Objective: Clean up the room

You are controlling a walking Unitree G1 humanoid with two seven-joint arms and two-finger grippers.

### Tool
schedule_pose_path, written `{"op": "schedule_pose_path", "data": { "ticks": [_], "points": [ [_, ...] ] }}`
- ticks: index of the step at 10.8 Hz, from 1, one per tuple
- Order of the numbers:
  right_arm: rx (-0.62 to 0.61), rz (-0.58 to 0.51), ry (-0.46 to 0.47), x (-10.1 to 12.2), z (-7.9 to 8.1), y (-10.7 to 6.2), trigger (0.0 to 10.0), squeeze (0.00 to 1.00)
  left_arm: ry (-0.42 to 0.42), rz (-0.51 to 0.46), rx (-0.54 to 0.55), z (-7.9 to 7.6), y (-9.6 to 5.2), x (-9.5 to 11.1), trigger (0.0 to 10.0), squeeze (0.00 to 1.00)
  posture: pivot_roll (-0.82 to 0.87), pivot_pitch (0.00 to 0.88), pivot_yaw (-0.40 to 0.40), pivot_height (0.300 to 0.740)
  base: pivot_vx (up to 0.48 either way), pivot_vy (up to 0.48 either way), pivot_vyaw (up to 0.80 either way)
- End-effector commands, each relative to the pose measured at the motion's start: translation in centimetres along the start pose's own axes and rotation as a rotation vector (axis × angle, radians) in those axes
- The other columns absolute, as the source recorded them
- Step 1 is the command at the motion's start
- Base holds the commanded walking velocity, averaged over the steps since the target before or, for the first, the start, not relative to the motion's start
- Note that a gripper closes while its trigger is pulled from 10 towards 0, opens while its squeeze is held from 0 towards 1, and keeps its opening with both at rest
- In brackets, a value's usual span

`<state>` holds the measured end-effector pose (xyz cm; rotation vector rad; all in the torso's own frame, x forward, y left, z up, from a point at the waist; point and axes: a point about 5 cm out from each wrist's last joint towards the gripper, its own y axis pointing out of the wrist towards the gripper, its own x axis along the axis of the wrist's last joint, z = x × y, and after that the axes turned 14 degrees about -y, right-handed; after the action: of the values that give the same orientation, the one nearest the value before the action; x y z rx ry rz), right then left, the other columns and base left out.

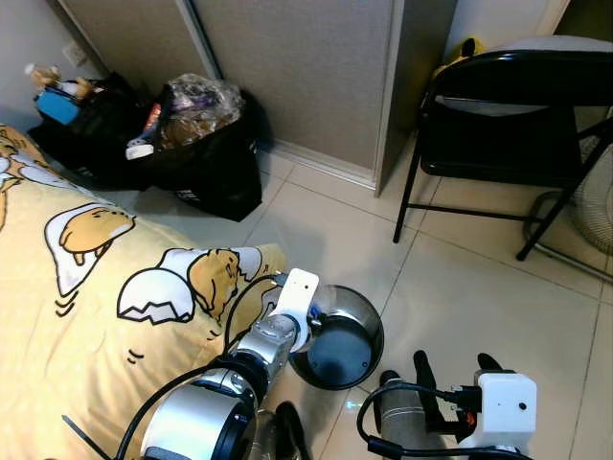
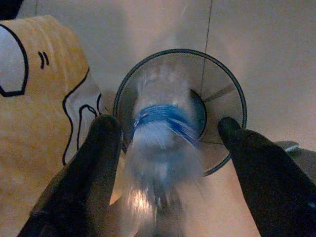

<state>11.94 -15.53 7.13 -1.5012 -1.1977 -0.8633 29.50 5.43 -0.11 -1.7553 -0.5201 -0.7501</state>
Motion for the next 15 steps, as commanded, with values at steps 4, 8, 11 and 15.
{"op": "schedule_pose_path", "data": {
  "ticks": [4, 8, 11, 15],
  "points": [
    [0.003, -0.003, 0.001, 0.2, 0.2, 0.8, 10.0, 0.04, -0.018, 0.029, -0.147, -4.2, 0.2, -0.6, 10.0, 1.00, -0.40, 0.245, 0.188, 0.723, 0.000, 0.000, 0.00],
    [-0.029, -0.051, -0.002, 0.5, -0.7, 3.6, 10.0, 0.04, 0.124, -0.117, -0.320, -5.4, -0.2, 2.1, 10.0, 0.00, -0.35, 0.147, 0.199, 0.723, 0.000, 0.000, 0.00],
    [0.006, -0.134, -0.009, 1.5, -1.1, 7.9, 10.0, 0.05, 0.047, -0.350, -0.328, -0.3, -1.9, 4.9, 10.0, 0.00, -0.21, 0.017, 0.155, 0.723, 0.000, 0.000, 0.00],
    [-0.056, -0.216, -0.020, 3.0, -3.3, 10.9, 10.0, 0.05, 0.023, -0.695, -0.346, 2.6, -8.1, 8.4, 10.0, 0.00, -0.13, 0.000, 0.089, 0.723, 0.000, 0.000, 0.00]
  ]
}}
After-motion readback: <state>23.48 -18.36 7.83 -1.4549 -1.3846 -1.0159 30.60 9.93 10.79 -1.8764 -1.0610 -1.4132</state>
